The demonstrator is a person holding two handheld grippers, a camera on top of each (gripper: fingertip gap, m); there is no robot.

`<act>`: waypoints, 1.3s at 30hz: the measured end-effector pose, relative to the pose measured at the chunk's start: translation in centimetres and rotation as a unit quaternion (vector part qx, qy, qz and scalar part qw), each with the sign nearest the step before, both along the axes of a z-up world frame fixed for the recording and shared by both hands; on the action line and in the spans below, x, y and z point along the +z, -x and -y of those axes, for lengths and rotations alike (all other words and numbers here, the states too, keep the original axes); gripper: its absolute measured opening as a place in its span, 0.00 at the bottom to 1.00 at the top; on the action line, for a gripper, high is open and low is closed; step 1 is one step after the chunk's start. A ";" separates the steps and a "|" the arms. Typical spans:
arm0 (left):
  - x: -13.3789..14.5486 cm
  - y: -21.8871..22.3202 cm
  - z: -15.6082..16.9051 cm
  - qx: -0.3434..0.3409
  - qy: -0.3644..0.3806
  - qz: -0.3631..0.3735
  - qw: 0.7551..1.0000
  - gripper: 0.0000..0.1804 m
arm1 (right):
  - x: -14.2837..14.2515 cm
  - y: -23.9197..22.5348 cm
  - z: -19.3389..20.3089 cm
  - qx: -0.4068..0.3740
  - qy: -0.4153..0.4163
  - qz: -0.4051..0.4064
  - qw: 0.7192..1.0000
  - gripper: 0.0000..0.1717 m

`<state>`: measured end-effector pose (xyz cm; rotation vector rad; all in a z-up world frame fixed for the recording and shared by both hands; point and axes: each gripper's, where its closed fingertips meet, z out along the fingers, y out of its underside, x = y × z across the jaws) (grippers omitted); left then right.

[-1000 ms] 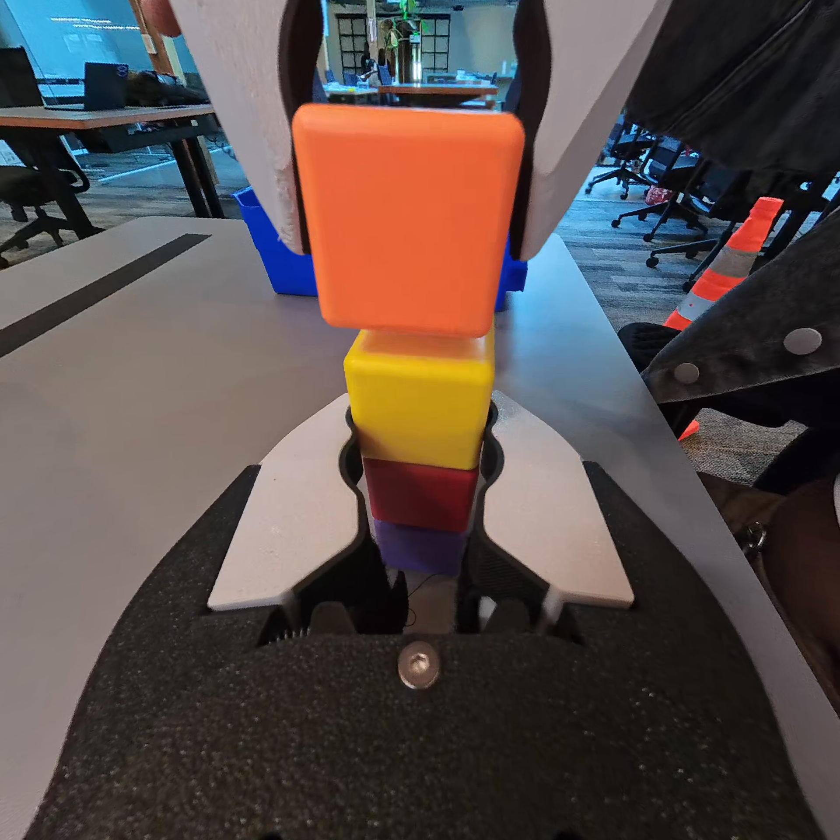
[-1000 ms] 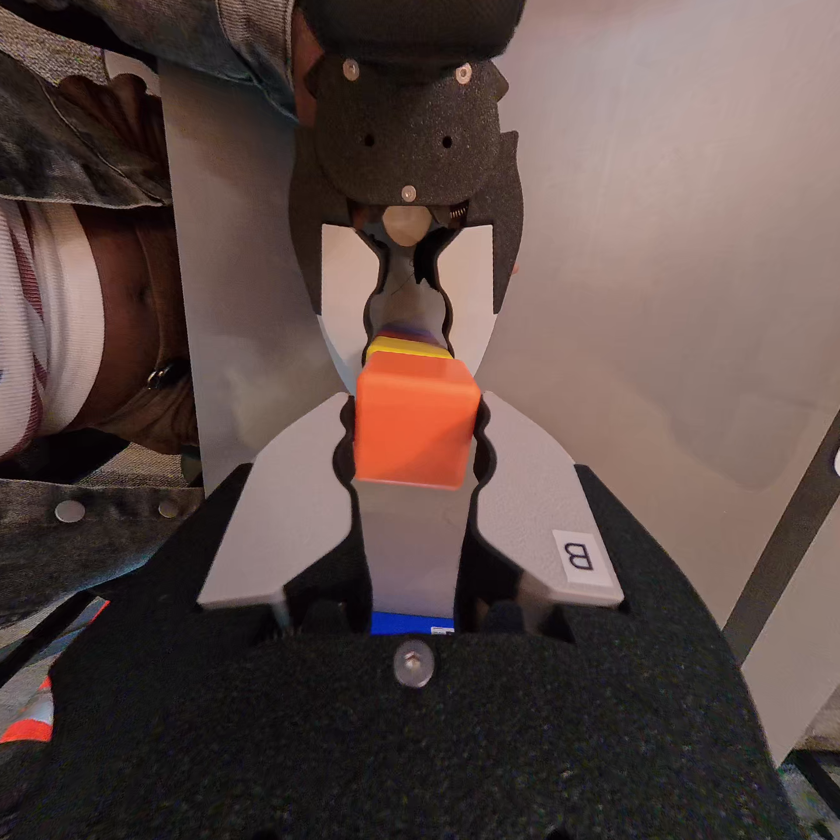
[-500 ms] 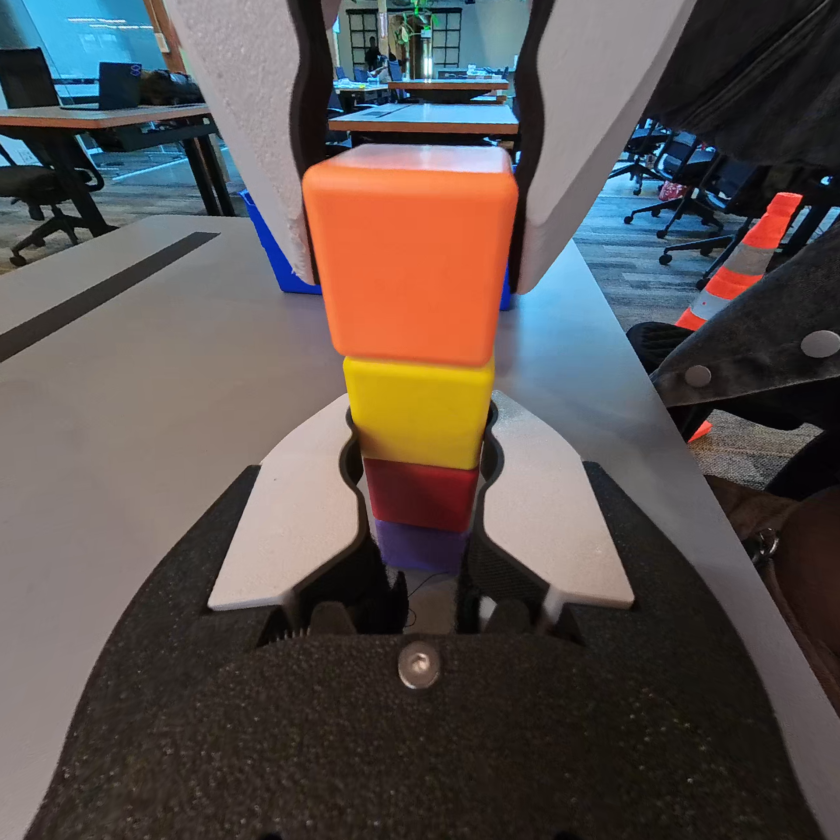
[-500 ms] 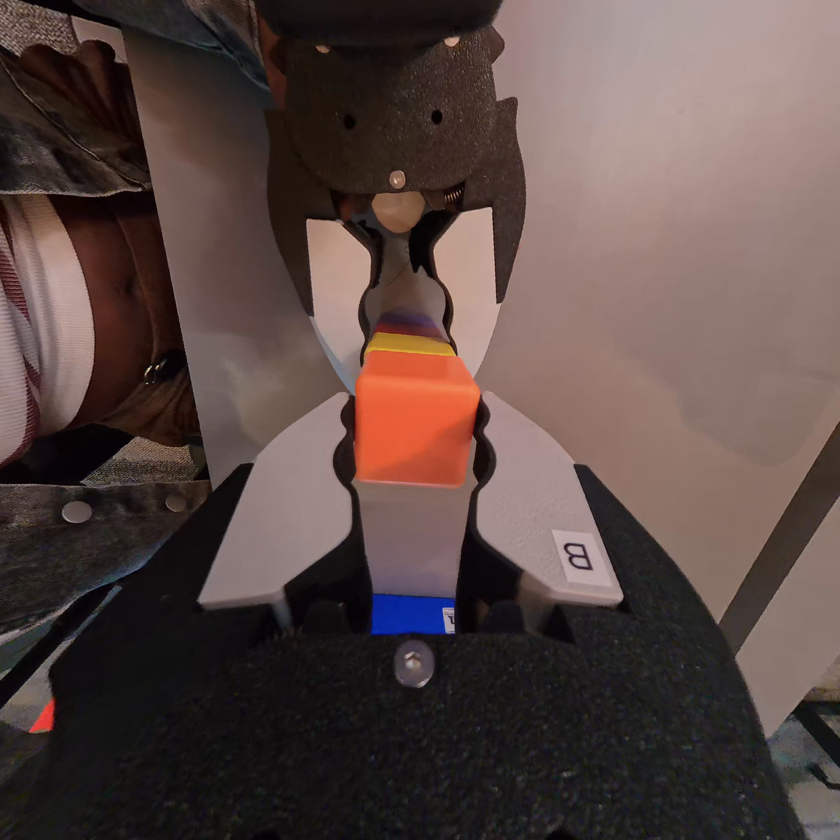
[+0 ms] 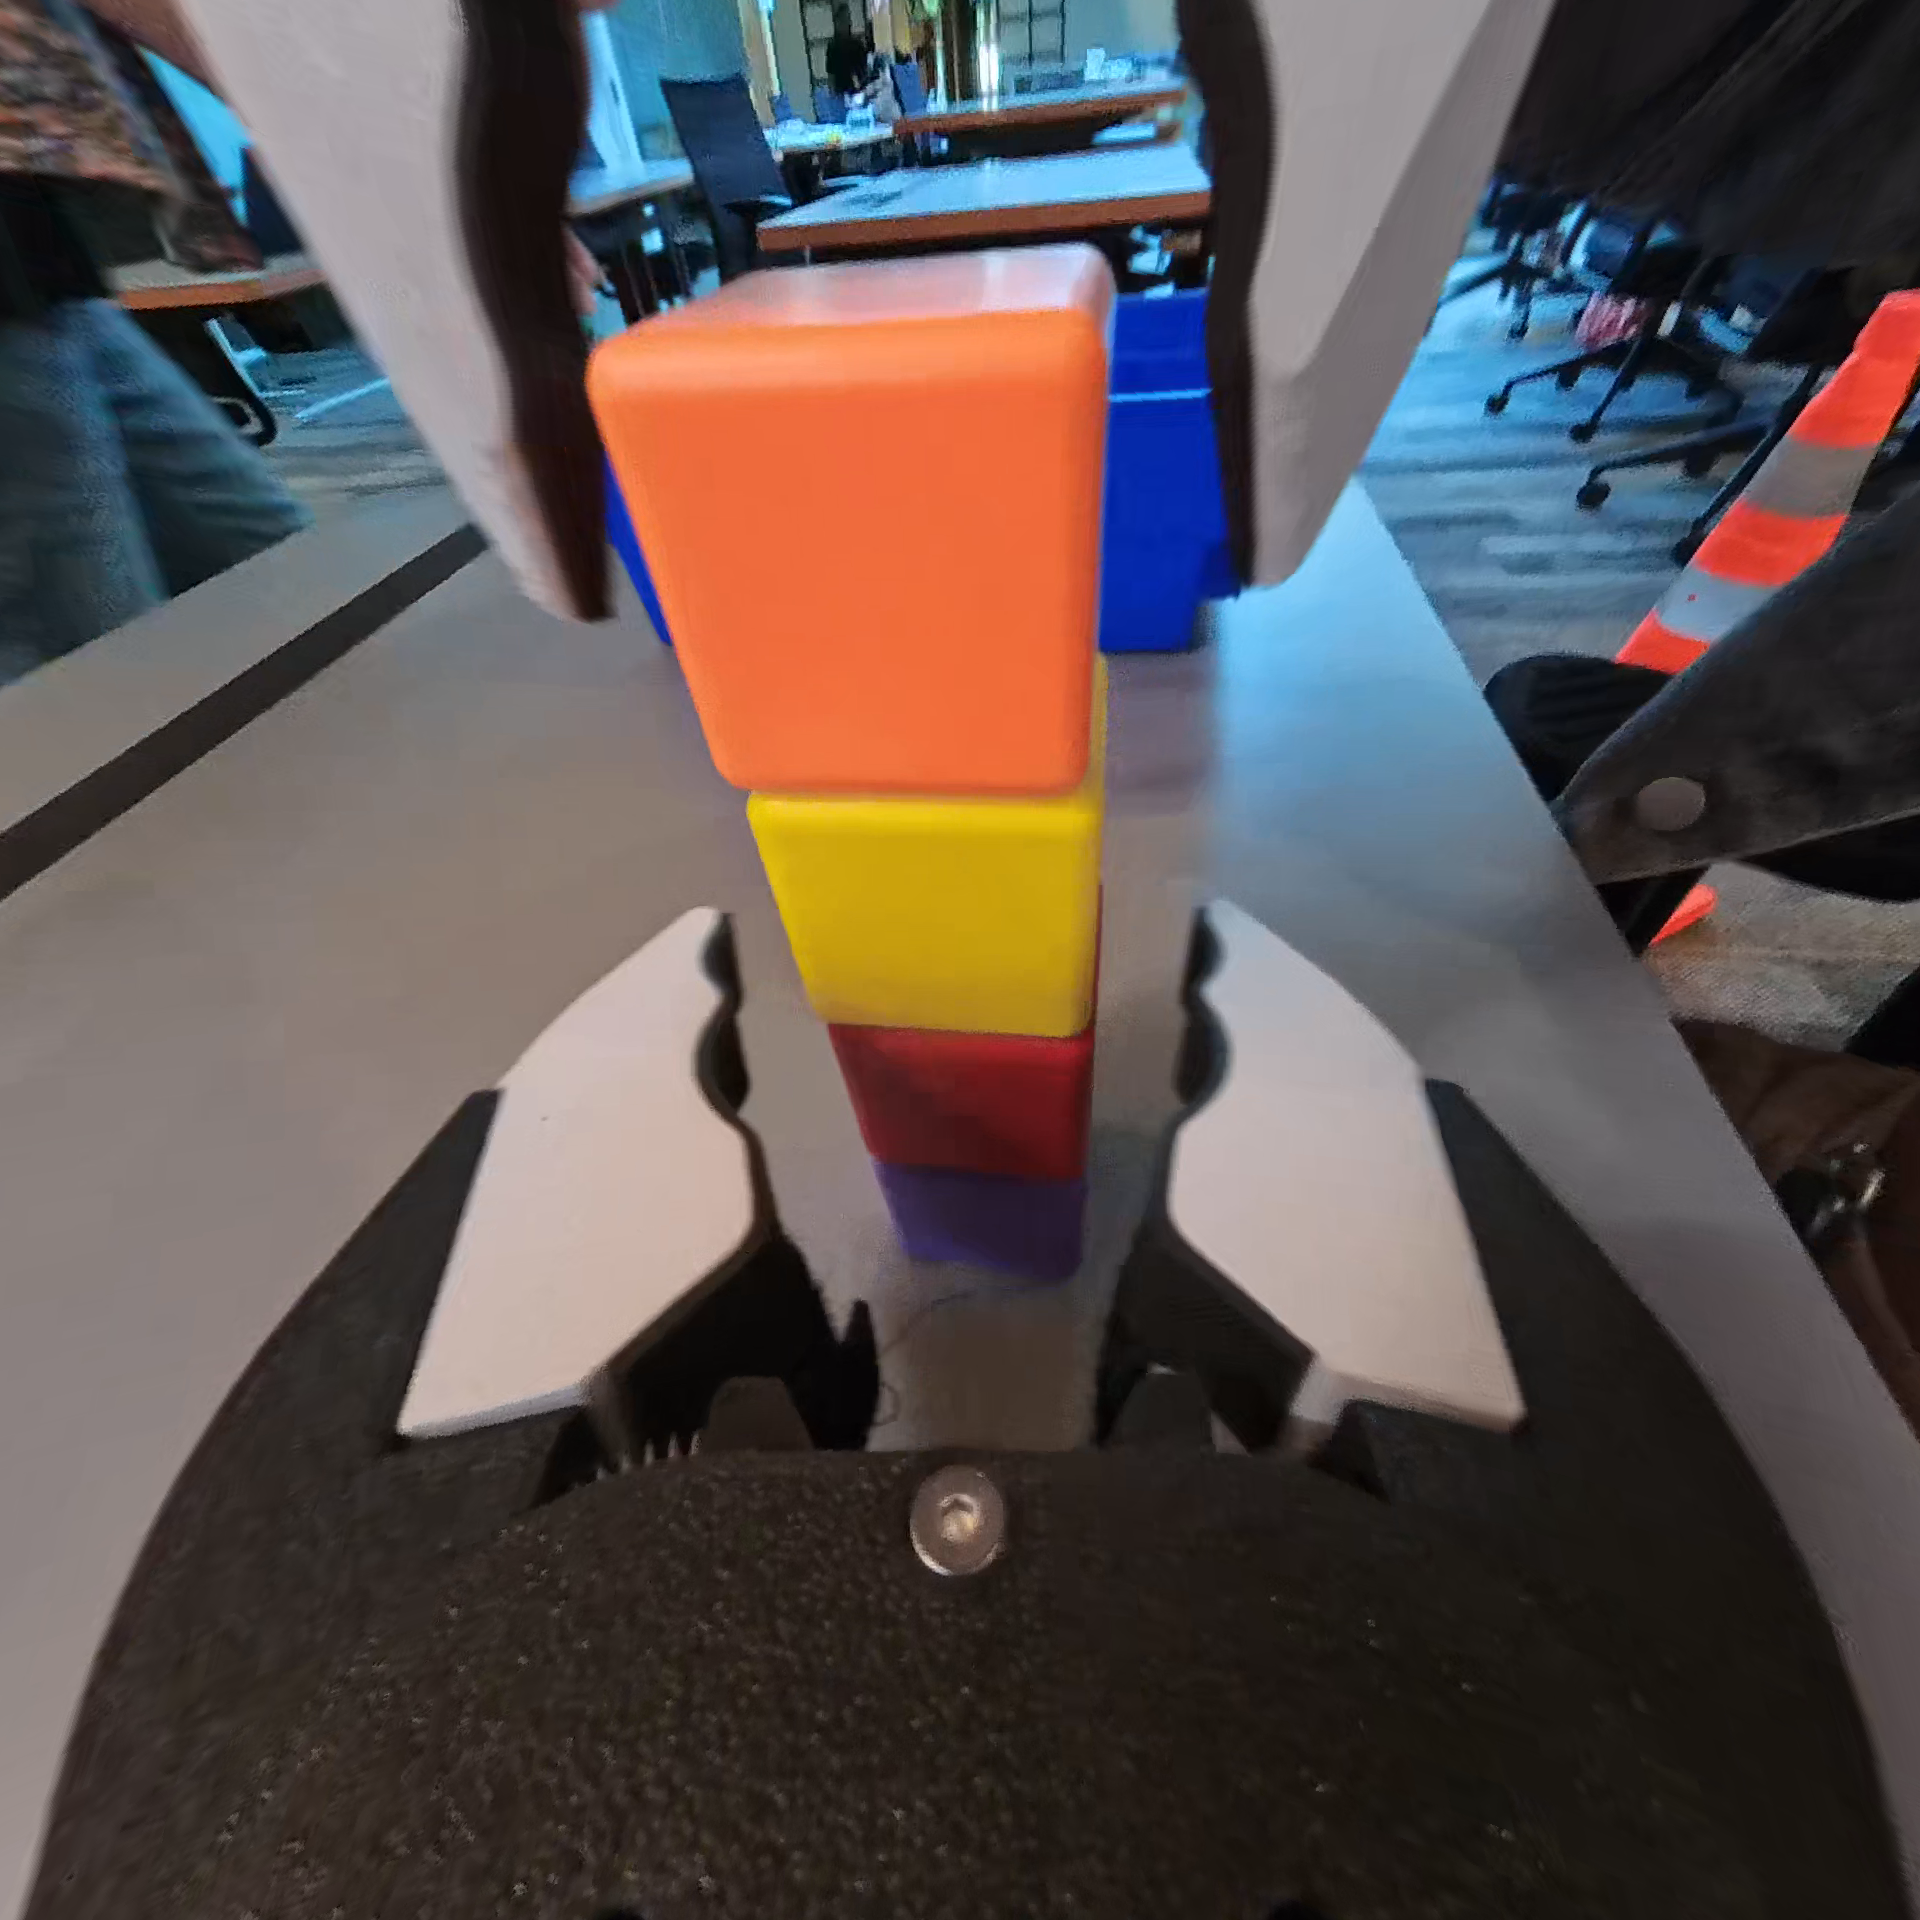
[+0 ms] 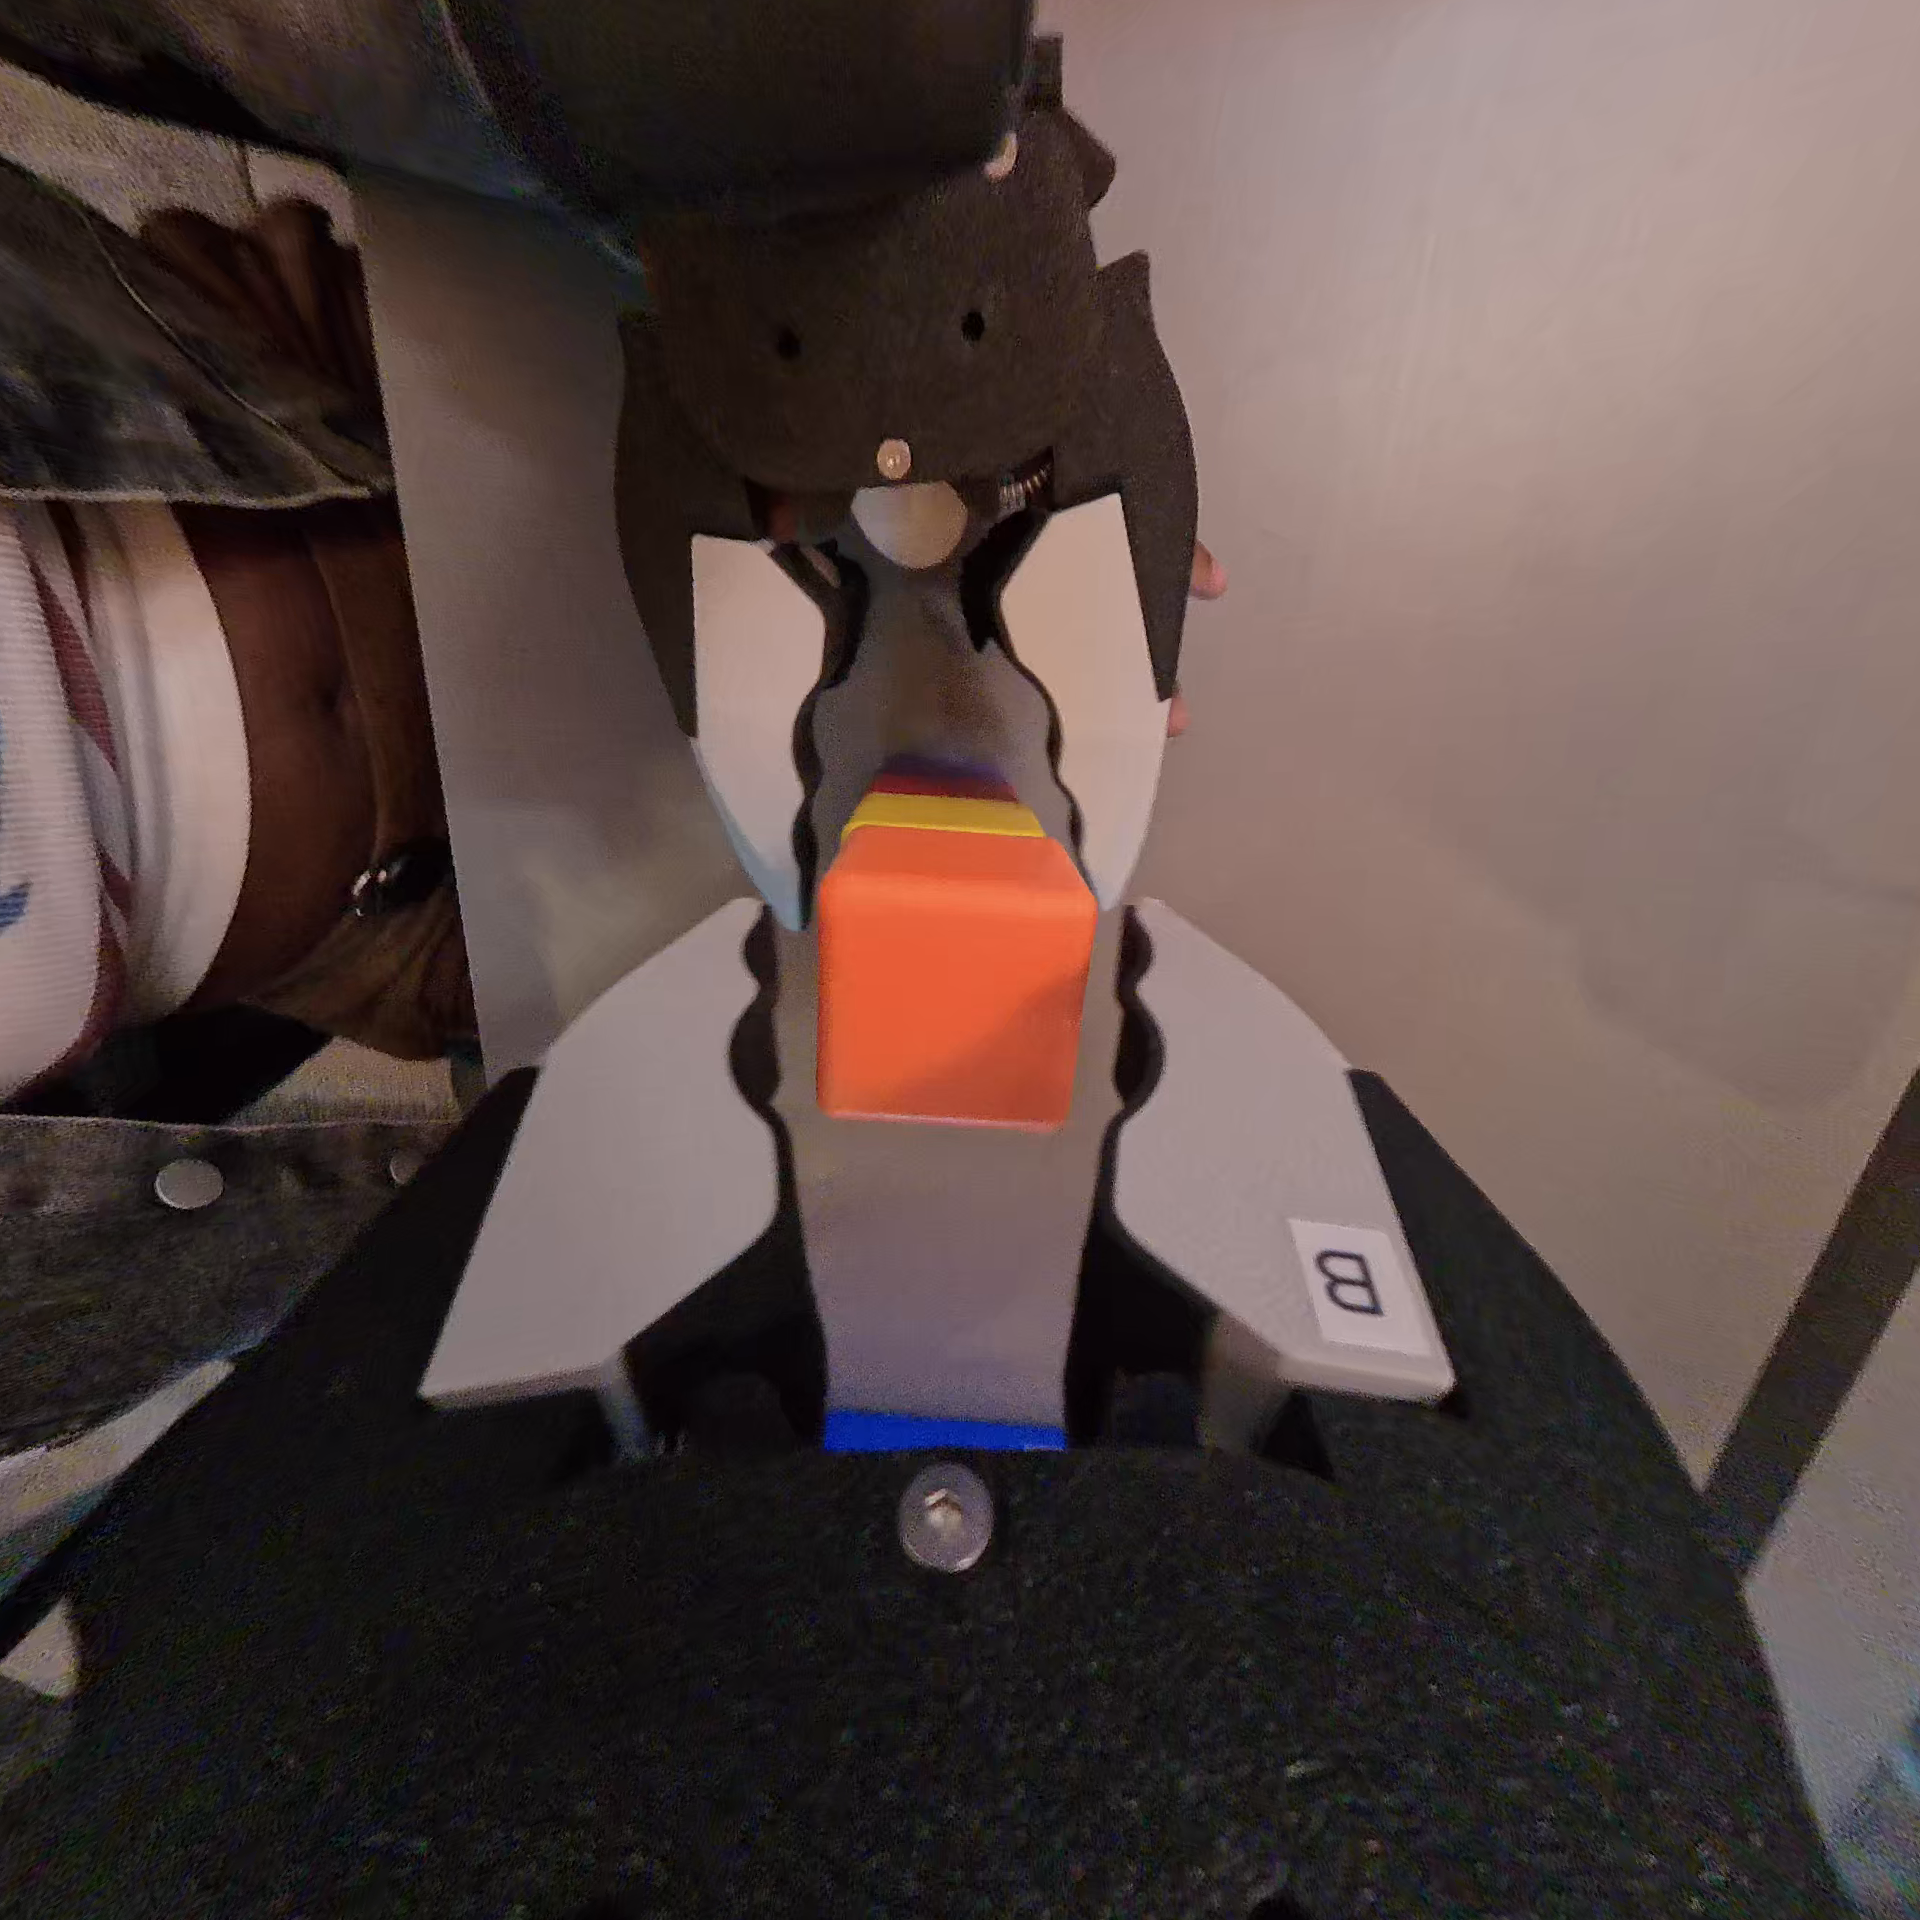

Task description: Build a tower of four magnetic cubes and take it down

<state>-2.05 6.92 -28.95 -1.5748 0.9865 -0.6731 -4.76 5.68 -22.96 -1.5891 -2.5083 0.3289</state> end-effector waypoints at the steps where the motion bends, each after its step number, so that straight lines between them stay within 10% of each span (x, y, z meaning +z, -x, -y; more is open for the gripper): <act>1: 0.0 0.1 0.1 -0.002 -0.005 -0.007 1.000 0.51 | 0.3 0.2 0.0 -0.001 0.009 -0.028 1.000 0.42; 8: 6.4 2.4 1.7 -0.014 -0.025 0.159 0.987 0.81 | 4.3 -0.1 0.8 -0.010 0.113 -0.364 0.924 0.76; 16: 11.7 3.8 3.5 -0.037 -0.078 0.200 0.976 0.80 | 6.1 -3.3 -0.3 -0.052 0.170 -0.609 0.773 0.85; 39: -0.8 4.7 3.9 -0.008 0.042 -0.204 0.978 0.80 | -5.8 -5.7 0.8 -0.011 0.081 -0.314 0.946 0.85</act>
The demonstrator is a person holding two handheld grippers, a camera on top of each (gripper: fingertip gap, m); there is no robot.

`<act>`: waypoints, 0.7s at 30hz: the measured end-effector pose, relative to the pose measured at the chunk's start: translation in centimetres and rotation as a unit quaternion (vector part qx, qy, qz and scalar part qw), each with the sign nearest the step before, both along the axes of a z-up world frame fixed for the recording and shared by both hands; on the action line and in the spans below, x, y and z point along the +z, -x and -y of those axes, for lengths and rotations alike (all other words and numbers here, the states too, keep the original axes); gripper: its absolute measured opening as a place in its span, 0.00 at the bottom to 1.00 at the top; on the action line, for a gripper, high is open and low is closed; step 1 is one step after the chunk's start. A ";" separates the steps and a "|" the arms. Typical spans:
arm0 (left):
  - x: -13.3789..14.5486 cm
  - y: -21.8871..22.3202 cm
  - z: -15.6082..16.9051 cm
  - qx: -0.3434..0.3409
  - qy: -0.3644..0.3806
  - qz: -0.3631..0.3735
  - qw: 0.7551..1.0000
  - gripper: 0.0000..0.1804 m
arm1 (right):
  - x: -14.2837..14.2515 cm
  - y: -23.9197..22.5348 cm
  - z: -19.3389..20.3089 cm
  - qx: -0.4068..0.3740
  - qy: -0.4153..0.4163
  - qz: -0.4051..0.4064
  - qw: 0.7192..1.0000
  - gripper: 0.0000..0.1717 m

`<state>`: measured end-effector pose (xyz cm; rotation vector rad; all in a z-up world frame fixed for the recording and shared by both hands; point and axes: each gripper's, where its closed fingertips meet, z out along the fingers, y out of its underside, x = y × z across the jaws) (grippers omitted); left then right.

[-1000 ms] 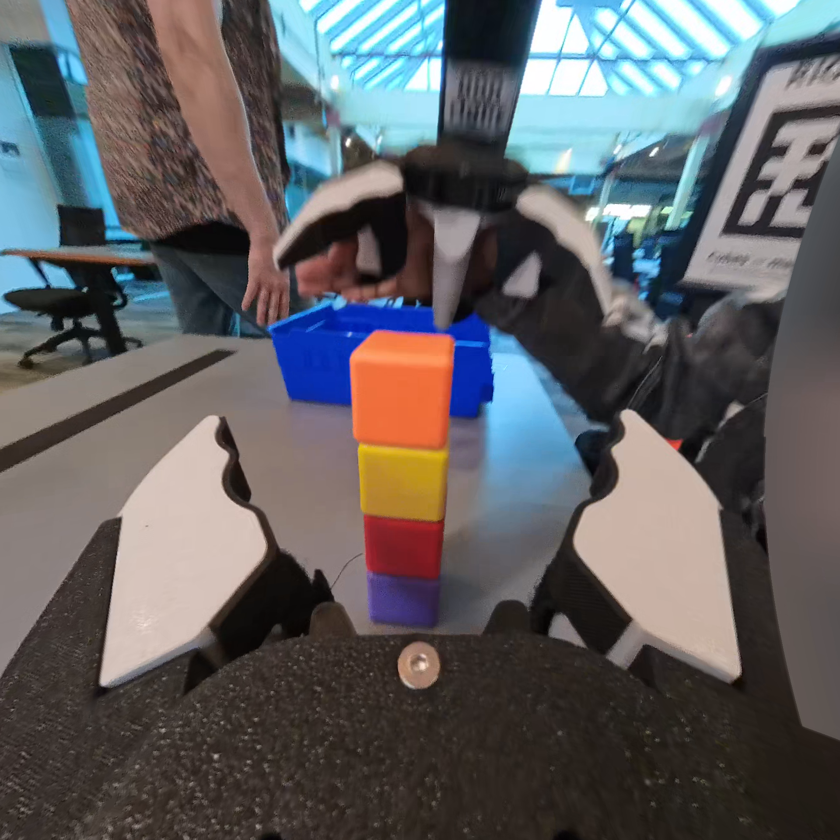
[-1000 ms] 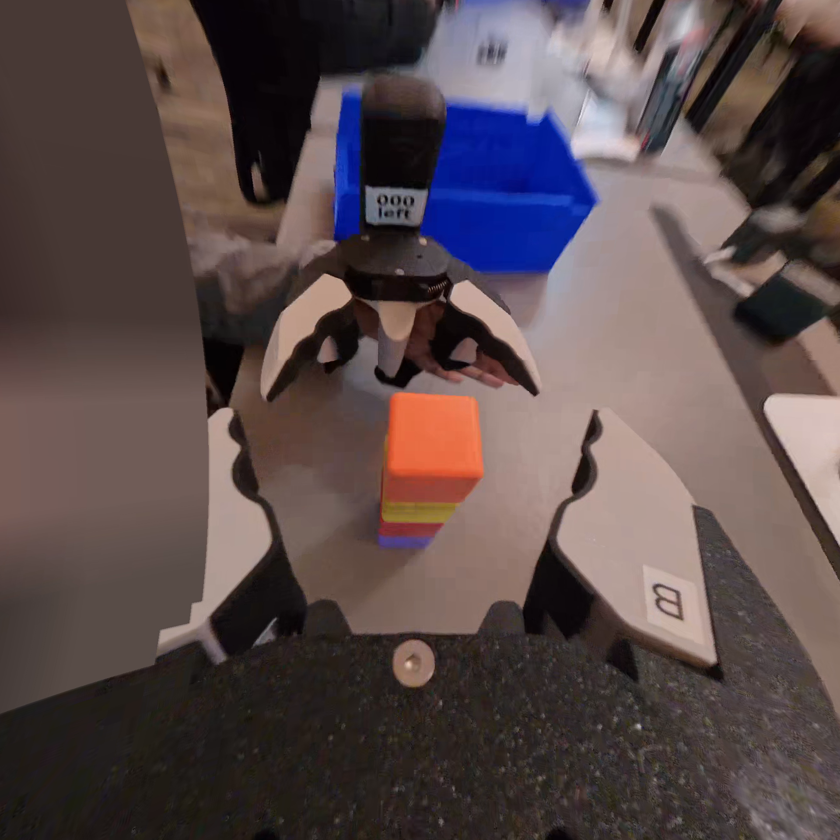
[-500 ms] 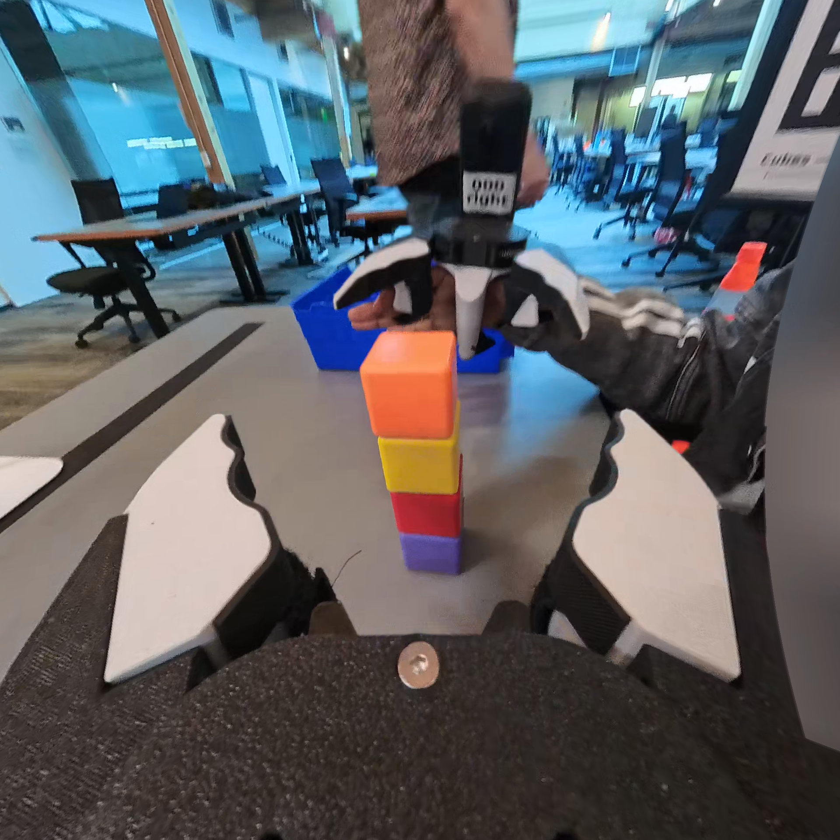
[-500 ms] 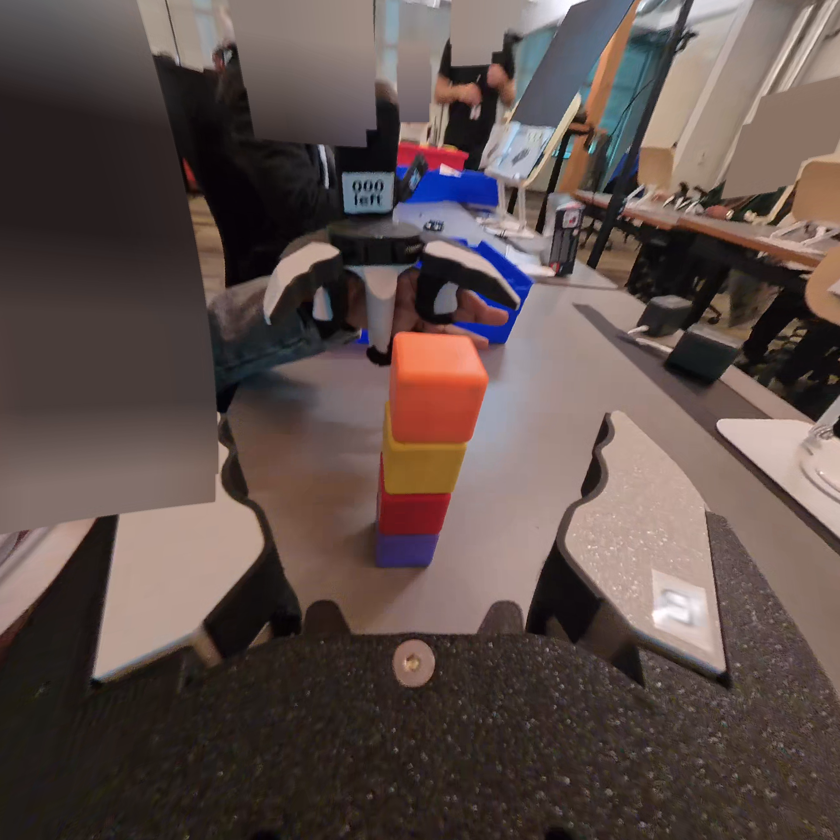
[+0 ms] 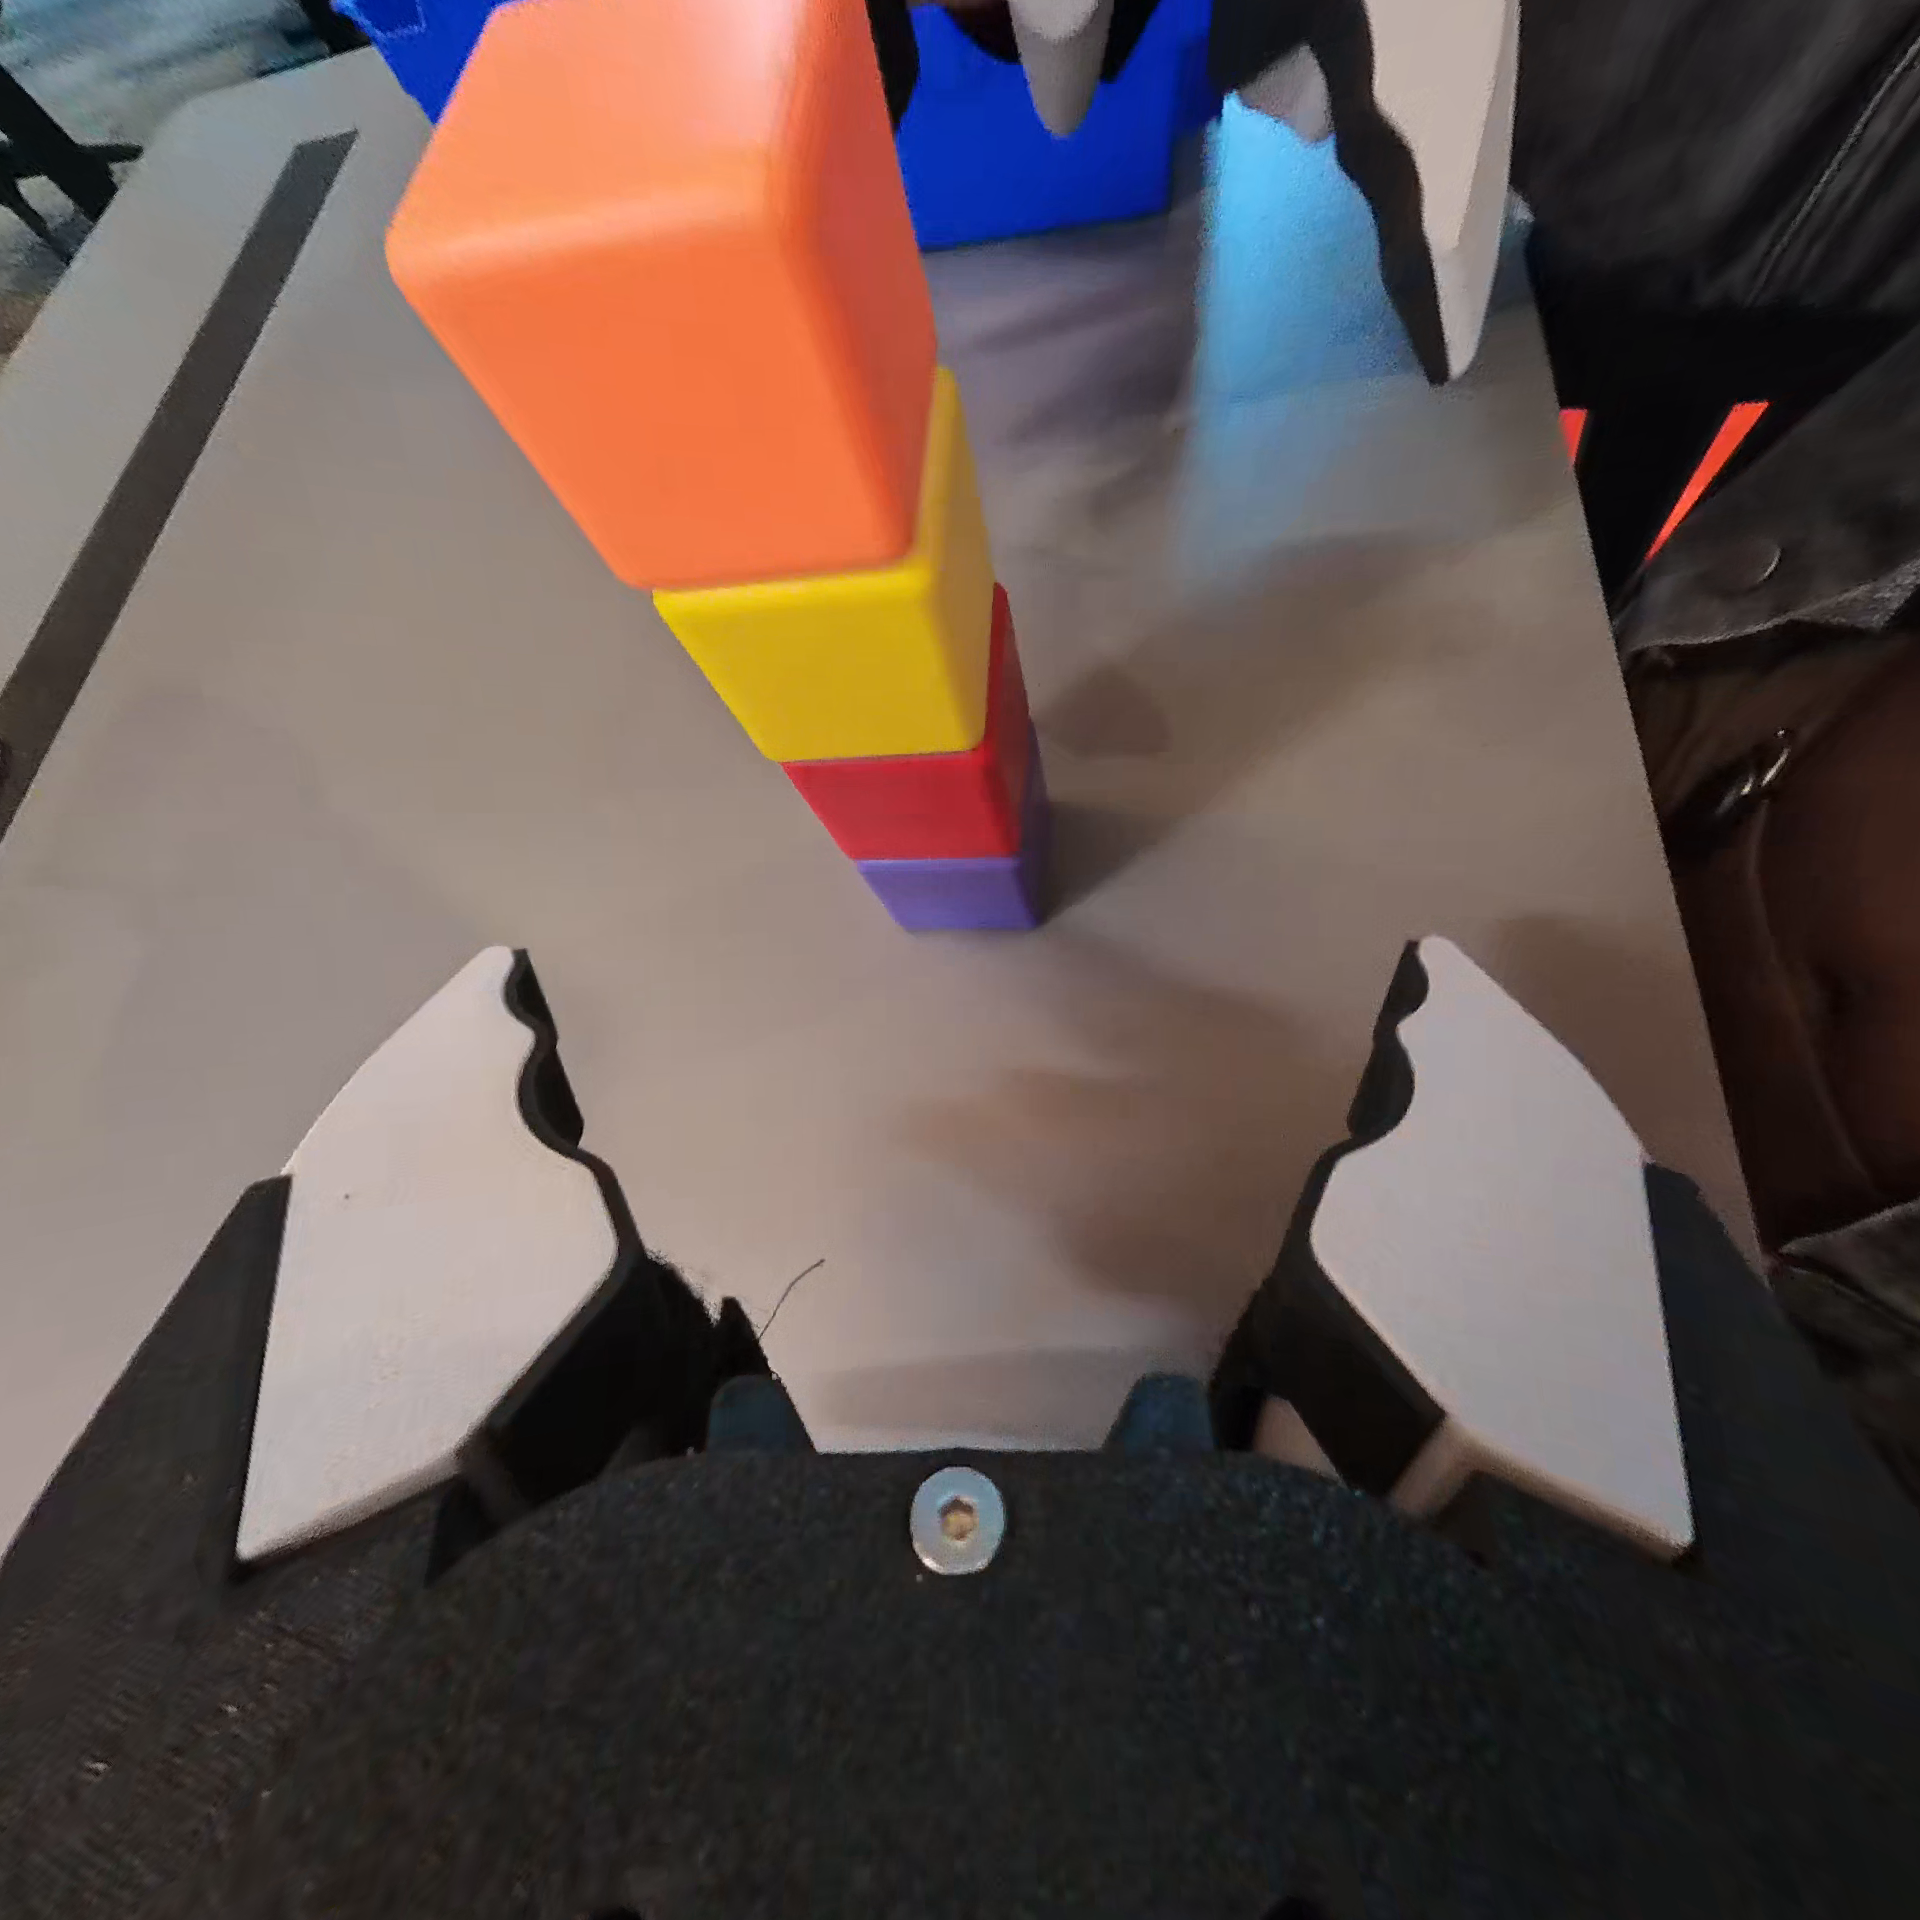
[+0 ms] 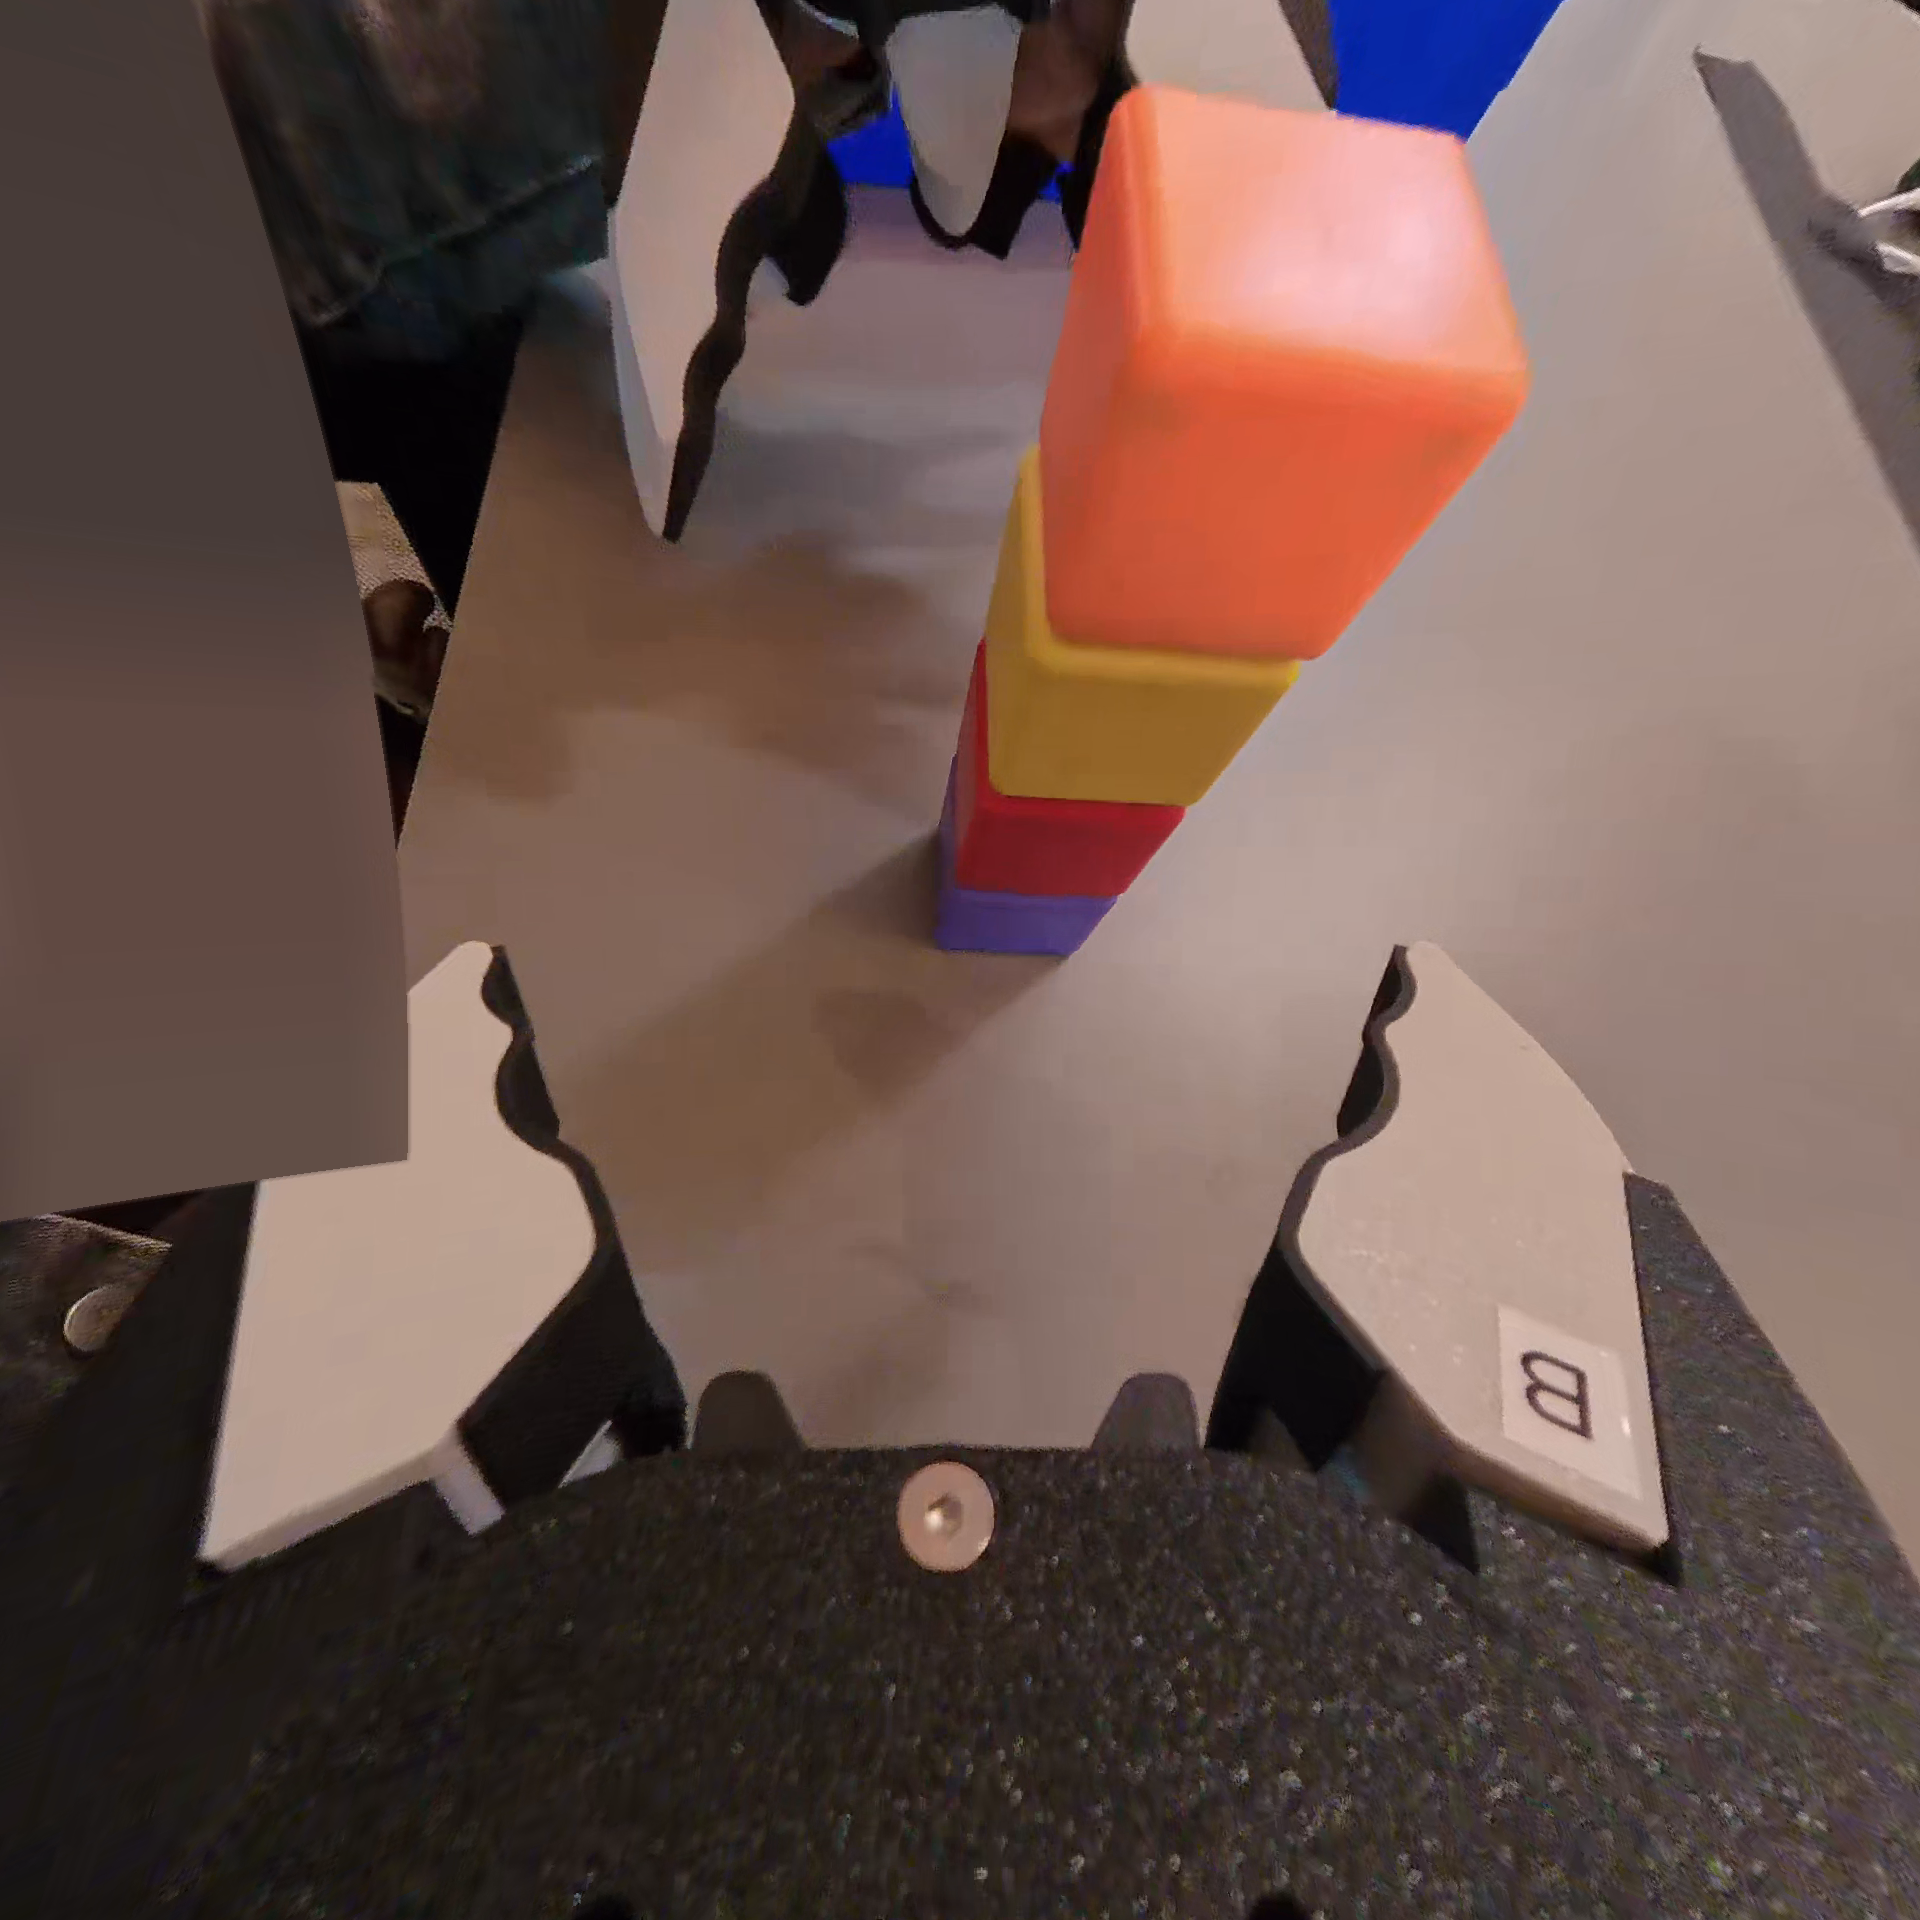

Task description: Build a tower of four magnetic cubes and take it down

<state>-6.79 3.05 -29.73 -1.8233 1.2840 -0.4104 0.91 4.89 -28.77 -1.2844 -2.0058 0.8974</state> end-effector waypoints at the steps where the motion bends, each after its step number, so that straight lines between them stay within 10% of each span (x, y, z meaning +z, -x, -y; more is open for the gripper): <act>1: 0.3 -0.2 0.0 -0.002 -0.003 0.012 1.000 0.80 | 0.1 0.1 0.0 0.000 0.002 -0.006 1.000 0.86; 13: 10.9 -0.7 -1.1 0.016 -0.117 0.329 0.937 0.80 | 9.3 1.4 -0.4 -0.010 0.116 -0.286 0.951 0.83; 21: 7.8 -2.6 -3.1 0.029 -0.083 0.313 0.946 0.73 | 9.5 2.6 -1.1 -0.022 0.115 -0.288 0.951 0.73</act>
